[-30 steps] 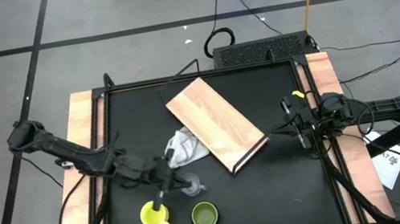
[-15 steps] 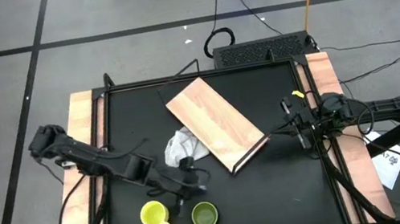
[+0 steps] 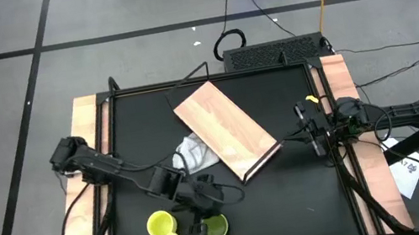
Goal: Stack small to large cups/mugs on shelf
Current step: Put the black mug on the shelf
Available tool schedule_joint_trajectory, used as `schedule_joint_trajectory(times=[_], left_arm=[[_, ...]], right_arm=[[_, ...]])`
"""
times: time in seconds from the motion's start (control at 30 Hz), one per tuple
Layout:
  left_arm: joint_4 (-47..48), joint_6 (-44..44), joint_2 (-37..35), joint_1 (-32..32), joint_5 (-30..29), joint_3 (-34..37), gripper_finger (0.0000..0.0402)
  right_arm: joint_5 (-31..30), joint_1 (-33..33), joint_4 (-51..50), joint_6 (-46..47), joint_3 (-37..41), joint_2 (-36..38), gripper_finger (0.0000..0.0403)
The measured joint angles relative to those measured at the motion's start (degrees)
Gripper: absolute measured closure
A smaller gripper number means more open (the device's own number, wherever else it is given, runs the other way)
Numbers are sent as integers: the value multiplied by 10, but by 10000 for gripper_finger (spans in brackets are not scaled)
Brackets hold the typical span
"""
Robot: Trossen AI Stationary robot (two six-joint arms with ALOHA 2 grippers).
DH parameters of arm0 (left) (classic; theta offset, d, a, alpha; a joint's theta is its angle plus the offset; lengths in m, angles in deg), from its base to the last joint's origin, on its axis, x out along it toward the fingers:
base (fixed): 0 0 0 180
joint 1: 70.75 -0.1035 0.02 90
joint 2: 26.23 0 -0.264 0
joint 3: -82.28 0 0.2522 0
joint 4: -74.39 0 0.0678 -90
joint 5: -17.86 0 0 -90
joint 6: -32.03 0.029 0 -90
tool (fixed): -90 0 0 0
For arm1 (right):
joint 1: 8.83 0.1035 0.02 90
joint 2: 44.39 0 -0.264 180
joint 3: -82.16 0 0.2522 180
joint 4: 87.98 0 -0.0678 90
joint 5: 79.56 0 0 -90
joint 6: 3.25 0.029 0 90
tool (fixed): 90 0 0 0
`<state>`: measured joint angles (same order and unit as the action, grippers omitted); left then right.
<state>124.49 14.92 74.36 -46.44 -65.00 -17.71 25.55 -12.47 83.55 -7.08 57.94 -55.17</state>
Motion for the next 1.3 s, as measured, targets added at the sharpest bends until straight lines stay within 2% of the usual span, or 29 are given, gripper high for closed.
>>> schedule_joint_trajectory(times=[0.17,0.43,0.6,0.8,1.13,1.3], left_arm=[[45,1,26,2,0,-21,401],[79,-17,30,2,1,-22,401],[85,-21,30,2,9,-22,382],[85,-21,30,2,8,-22,328],[56,-12,33,-11,4,-22,194],[56,0,36,-17,3,-22,157]], right_arm=[[0,0,-2,-1,0,0,403],[0,0,-4,-1,0,0,403],[0,0,-4,-1,0,-1,403],[0,0,-4,-1,0,-1,403],[0,0,-4,-1,0,-1,403],[0,0,-4,-1,0,-1,403]])
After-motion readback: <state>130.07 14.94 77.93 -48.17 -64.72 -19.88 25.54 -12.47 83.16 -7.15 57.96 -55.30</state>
